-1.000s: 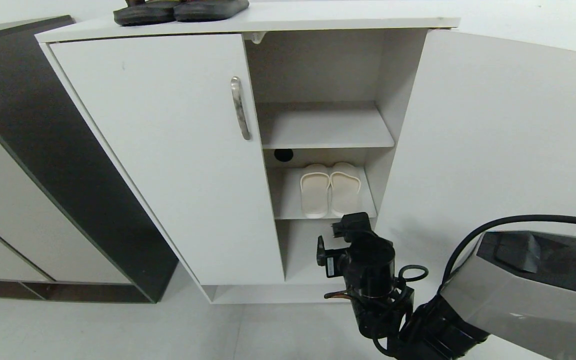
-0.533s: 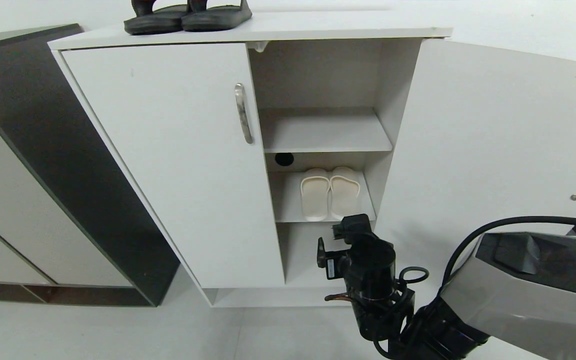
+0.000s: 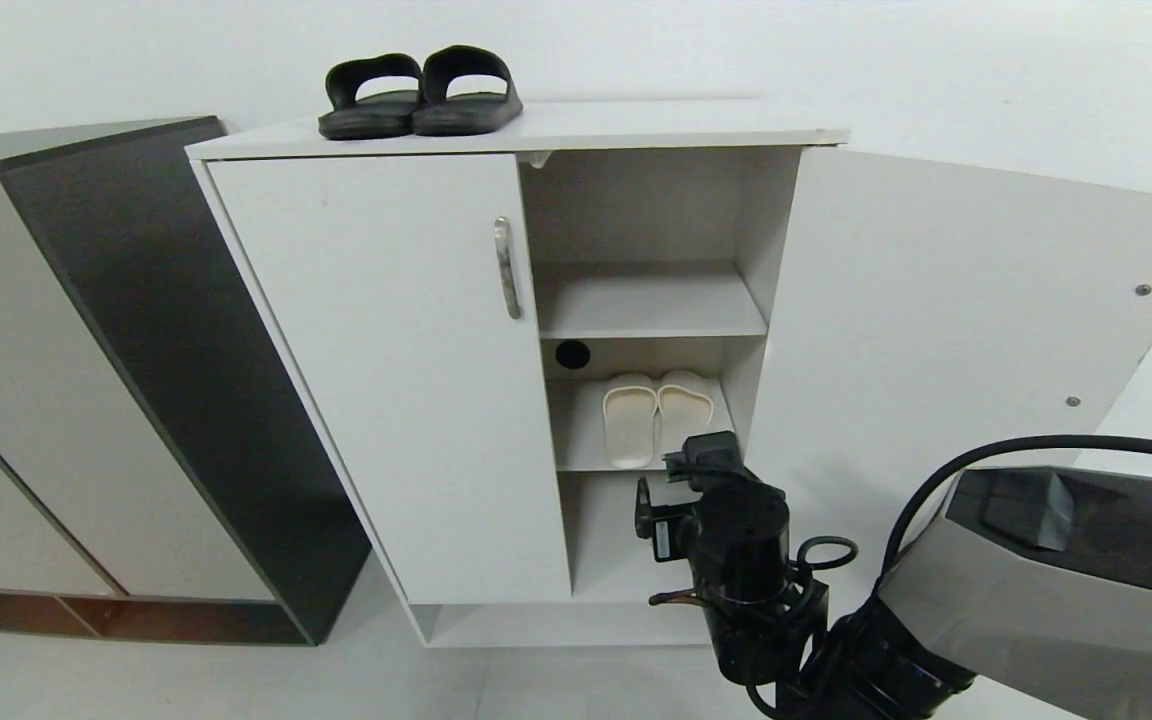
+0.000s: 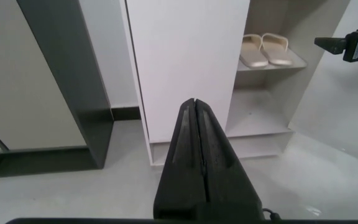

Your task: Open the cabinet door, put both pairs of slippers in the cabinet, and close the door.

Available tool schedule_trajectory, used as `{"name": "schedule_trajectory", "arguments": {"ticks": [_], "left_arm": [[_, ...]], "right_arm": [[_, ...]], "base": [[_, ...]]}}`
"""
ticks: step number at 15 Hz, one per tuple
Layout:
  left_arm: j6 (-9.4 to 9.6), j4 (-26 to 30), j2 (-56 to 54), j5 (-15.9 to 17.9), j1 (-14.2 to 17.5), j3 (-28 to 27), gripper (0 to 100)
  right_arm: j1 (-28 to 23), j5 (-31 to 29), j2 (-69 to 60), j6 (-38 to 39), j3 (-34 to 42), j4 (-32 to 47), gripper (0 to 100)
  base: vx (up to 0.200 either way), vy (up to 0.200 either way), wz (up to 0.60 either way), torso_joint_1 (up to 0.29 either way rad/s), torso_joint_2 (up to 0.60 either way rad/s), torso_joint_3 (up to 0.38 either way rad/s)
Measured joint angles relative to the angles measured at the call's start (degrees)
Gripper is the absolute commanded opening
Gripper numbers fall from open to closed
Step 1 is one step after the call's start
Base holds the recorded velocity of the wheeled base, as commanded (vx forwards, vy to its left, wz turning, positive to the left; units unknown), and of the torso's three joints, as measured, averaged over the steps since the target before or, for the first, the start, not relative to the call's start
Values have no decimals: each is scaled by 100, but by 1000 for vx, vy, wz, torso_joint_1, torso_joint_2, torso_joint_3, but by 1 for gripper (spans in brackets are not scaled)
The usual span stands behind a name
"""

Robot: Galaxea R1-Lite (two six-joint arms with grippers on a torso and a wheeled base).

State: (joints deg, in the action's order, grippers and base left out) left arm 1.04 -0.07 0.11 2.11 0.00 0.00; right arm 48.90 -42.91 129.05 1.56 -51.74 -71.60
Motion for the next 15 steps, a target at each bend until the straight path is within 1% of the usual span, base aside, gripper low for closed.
{"name": "schedule_trajectory", "arguments": {"ticks": [4,8,15], "left_arm": [[5,0,0,-9,2,0,0],[2,0,0,-11,0,0,0],[-6,0,0,-11,0,0,0]], "right_arm": [[-22,2,35,-4,37,-28,100],[-105,29,55,-4,76,-28,100],[-98,38,63,0,108,-28,100]], "base": [[0,0,0,2,0,133],[0,0,0,0,0,0],[0,0,0,0,0,0]]}}
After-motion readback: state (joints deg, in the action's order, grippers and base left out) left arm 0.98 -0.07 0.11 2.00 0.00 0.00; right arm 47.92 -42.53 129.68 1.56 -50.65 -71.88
